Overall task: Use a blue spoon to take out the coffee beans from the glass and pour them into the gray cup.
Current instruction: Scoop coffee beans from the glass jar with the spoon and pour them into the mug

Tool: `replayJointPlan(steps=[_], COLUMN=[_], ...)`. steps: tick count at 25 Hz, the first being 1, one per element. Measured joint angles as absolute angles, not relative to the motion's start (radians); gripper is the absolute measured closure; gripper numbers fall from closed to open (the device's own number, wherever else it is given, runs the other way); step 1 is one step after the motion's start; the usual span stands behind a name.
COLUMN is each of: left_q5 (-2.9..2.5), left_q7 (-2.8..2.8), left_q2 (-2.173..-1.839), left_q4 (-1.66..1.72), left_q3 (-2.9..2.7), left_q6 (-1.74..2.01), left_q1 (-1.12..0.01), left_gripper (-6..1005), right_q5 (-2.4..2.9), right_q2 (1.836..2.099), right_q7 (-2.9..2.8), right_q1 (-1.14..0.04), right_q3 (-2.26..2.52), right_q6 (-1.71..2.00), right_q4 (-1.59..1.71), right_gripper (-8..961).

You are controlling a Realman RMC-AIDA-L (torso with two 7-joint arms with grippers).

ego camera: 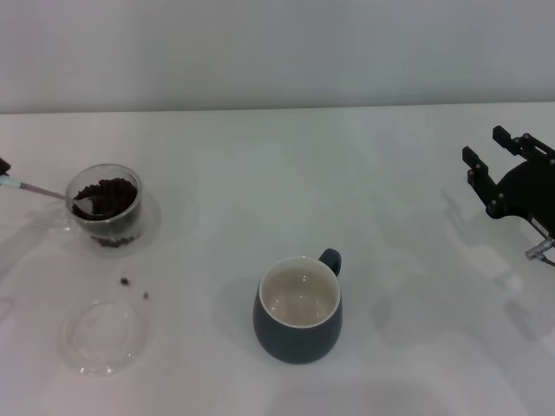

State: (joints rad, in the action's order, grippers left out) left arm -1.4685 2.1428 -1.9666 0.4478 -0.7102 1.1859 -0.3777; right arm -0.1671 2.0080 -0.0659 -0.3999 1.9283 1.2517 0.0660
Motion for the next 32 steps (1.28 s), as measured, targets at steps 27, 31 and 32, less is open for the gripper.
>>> replayJointPlan(steps=[27, 31, 32], left_q5=[-1.444, -1.47, -1.476], left_q7=[2.121, 2.123, 2.123], left_q2=[-1.971, -1.971, -1.972], left_q4=[0.435, 0.412, 0.409], left_q3=[-0.748, -0.758, -0.759], left_q6=[1.272, 1.272, 1.272], left_q1=[-0.426, -0.47, -0.478], left_gripper=[869, 869, 869], right_q5=[-0.167, -0.17, -0.171], right_q2=[2.009, 2.009, 2.009], right_q7=[-0.061, -0.063, -0.063], right_q1=[-0.409, -0.404, -0.403], right_q3=[1.923, 1.922, 1.922], right_q6=[1.247, 1.249, 1.249], right_q4=[0.066, 0.076, 0.08], right_gripper=[490, 490, 490])
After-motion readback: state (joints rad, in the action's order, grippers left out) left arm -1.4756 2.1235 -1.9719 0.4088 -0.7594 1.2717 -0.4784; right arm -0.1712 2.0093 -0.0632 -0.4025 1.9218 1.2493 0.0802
